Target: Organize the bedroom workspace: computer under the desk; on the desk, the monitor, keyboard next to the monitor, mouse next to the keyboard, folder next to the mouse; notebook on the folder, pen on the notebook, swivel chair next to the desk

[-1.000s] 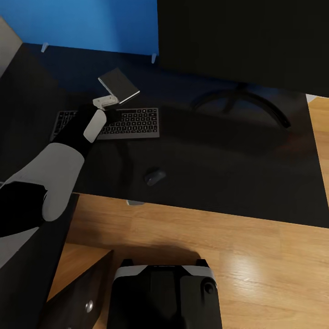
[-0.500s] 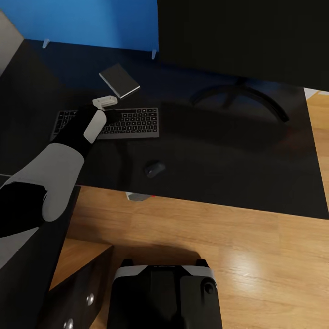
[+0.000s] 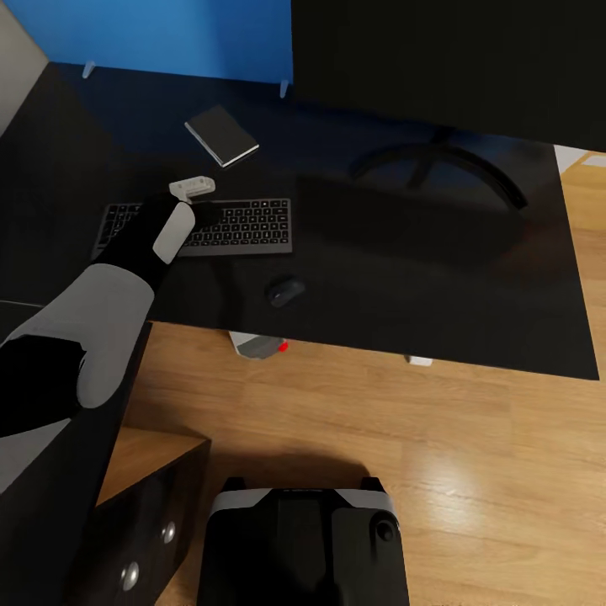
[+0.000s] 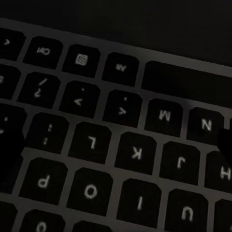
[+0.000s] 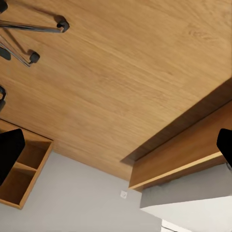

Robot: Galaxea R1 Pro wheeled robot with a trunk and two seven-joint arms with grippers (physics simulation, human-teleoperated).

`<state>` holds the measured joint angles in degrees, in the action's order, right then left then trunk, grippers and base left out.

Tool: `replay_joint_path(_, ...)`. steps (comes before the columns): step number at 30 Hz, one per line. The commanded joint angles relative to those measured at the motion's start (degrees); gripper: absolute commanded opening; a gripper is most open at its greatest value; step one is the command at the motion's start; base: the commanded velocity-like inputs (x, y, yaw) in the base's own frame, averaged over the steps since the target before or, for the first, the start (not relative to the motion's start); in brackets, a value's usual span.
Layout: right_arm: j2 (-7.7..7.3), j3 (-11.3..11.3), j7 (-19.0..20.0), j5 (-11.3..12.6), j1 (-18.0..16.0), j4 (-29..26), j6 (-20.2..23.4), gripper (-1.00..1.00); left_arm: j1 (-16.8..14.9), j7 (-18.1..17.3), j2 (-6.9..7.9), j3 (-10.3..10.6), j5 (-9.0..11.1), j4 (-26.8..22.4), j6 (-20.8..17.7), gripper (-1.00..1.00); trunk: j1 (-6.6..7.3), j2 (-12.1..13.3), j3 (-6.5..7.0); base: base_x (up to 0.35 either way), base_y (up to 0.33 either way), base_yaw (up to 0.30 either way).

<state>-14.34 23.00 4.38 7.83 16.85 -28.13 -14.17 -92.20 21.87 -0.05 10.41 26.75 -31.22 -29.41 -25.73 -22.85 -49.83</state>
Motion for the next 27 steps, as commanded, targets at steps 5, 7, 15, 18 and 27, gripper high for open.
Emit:
replay_joint_path(5, -0.05, 0.3, 0.1, 0.6, 0.0, -0.1, -0.1, 1.00, 0.0, 0.5, 0.05, 0.2, 1.0, 1.8, -0.2, 1.00, -0.05, -0.1, -0.07, -0.038, 0.000, 0.000)
replay_joint_path(7, -0.05, 0.3, 0.1, 0.6, 0.0, -0.1, 0.0, 1.00, 0.0, 0.5, 0.06, 0.2, 1.0, 1.8, -0.2, 1.00, -0.05, -0.1, -0.07, -0.045, 0.000, 0.003)
replay_joint_path(15, -0.07, 0.3, 0.1, 0.6, 0.0, -0.1, -0.1, 1.00, 0.0, 0.5, 0.11, 0.2, 1.0, 1.8, -0.2, 1.00, -0.05, -0.1, -0.07, -0.010, 0.000, 0.172)
replay_joint_path(18, -0.05, 0.3, 0.1, 0.6, 0.0, -0.1, -0.1, 1.00, 0.0, 0.5, 0.12, 0.2, 1.0, 1.8, -0.2, 1.00, -0.05, -0.1, -0.07, -0.001, 0.000, 0.223)
replay_joint_path(27, -0.07, 0.3, 0.1, 0.6, 0.0, -0.1, -0.1, 1.00, 0.0, 0.5, 0.11, 0.3, 1.0, 1.8, -0.2, 1.00, -0.05, -0.1, -0.07, -0.082, 0.000, 0.046)
